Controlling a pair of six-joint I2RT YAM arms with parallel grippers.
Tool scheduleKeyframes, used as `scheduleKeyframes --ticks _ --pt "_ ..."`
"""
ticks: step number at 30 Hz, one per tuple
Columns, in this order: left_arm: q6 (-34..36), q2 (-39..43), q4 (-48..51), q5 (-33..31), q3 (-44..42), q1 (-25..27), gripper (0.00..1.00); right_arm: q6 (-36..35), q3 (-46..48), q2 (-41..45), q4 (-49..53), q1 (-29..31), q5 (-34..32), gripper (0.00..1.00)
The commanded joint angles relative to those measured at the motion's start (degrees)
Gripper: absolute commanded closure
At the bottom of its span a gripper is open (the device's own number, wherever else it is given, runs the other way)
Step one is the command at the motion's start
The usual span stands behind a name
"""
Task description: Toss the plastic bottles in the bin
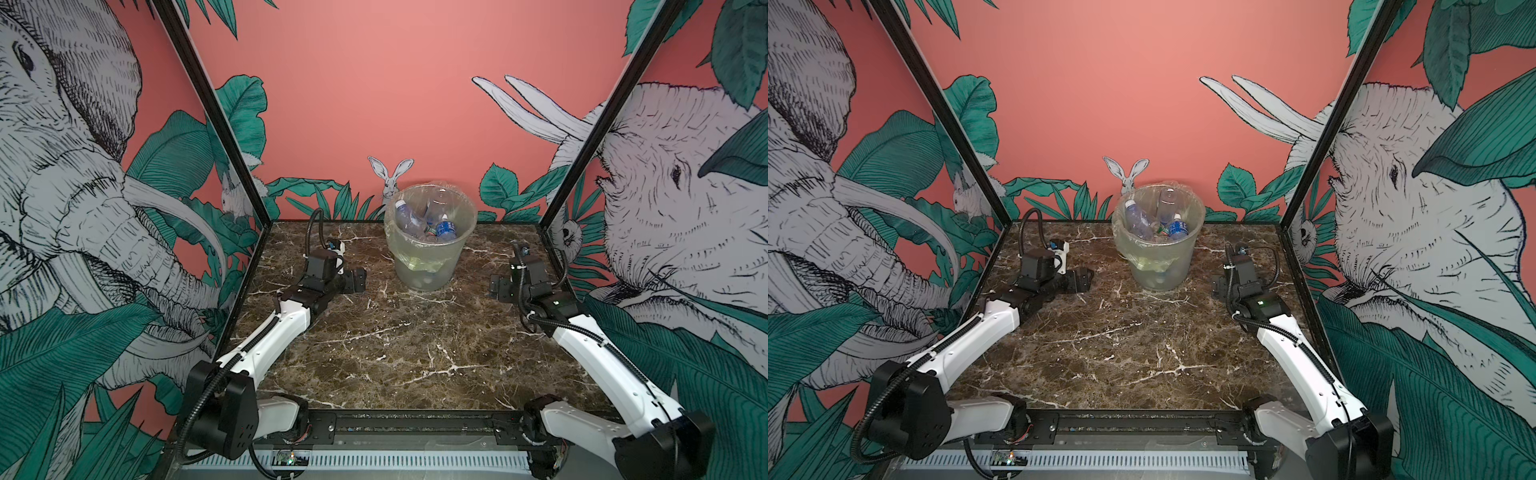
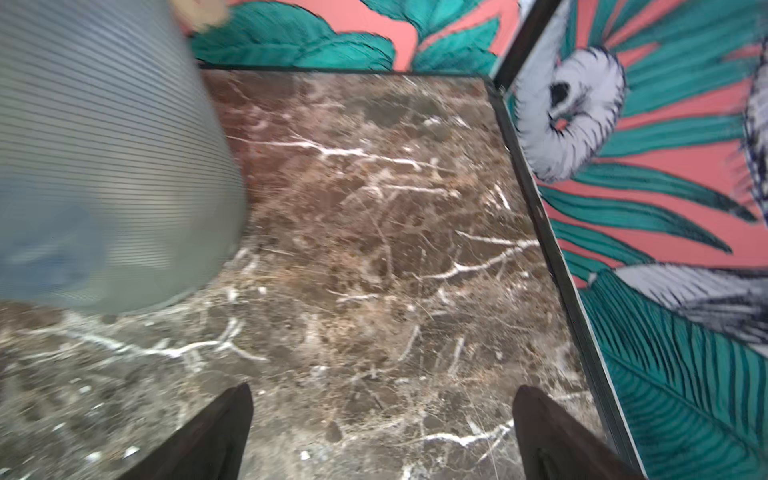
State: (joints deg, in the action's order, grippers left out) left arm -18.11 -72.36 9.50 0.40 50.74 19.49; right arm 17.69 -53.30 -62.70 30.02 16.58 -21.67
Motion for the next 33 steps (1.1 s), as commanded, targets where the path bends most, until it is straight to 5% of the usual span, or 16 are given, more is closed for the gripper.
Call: scheduleKeyframes --ticks 1,6,20,33 --pt "1.39 3.29 0.82 -7.98 1.35 -0.66 0.00 1.90 1.88 -0.54 -3.42 -3.01 0.96 0.01" --pt "3.80 4.52 -0.81 -11.46 0.09 -2.59 0.00 2.21 3.74 -1.76 -6.32 -6.58 2.40 0.00" --pt "13.69 3.88 -20.10 -5.81 -11.31 -11.19 0.00 -0.50 5.20 -9.91 -16.47 -11.81 1.64 0.01" --pt "21.20 -2.81 -33.49 -3.70 -18.63 -15.68 0.01 -12.73 23.05 -8.09 -48.01 -11.76 2.59 0.01"
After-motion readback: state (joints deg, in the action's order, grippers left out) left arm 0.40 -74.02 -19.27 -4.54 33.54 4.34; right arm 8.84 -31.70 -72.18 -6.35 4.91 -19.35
